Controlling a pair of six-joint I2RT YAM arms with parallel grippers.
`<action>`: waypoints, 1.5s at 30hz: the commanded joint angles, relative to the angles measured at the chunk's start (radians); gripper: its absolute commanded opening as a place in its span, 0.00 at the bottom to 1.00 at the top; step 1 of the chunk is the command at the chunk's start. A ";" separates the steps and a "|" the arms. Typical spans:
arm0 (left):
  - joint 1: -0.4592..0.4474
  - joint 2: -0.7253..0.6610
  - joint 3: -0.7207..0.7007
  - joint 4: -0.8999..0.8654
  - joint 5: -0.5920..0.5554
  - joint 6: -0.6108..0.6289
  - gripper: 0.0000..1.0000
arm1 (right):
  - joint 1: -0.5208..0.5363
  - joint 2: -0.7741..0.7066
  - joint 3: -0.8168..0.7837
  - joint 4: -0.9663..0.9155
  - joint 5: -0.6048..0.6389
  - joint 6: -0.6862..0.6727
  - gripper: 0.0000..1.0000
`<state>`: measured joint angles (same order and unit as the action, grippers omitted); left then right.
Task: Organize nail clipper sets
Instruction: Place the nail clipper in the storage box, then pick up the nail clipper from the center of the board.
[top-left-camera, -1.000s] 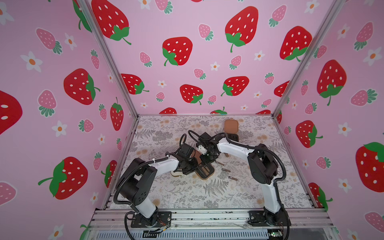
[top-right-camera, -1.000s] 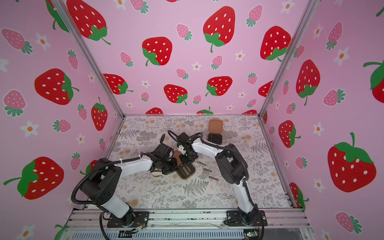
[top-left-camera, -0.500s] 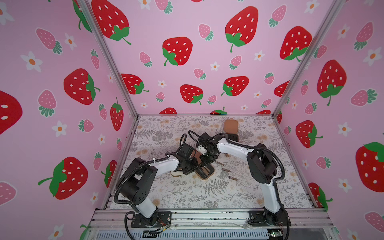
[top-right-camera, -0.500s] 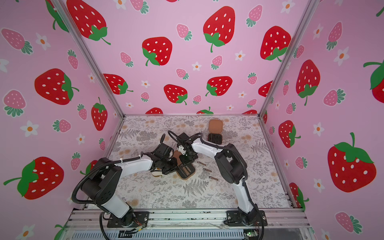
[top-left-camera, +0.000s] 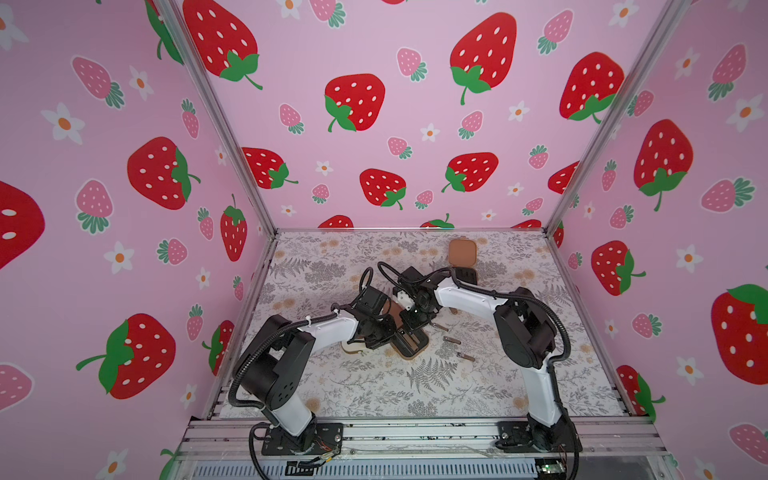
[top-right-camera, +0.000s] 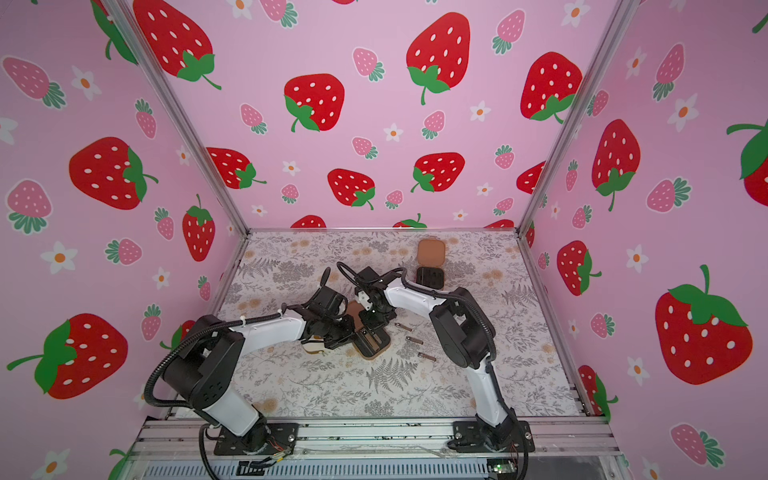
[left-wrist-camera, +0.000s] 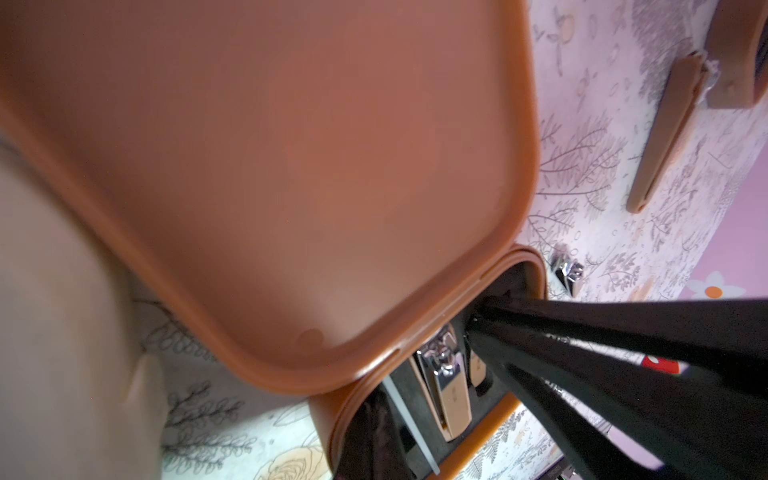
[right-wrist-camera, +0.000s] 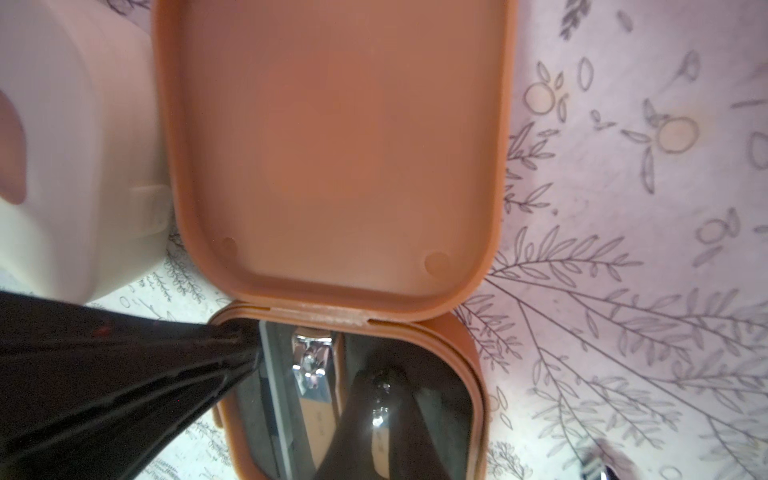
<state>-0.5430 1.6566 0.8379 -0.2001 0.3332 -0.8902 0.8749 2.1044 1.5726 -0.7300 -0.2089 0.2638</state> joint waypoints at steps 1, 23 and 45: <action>0.005 0.040 -0.005 -0.065 -0.048 -0.003 0.00 | 0.004 0.015 -0.040 -0.061 0.054 0.002 0.15; 0.005 0.025 0.003 -0.070 -0.041 0.001 0.00 | -0.062 -0.369 -0.186 -0.126 0.209 -0.082 0.36; 0.005 0.031 0.007 -0.071 -0.040 -0.001 0.00 | -0.113 -0.360 -0.485 0.067 0.263 -0.277 0.50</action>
<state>-0.5430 1.6569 0.8425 -0.2066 0.3332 -0.8902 0.7635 1.7103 1.0878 -0.6880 0.0662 0.0307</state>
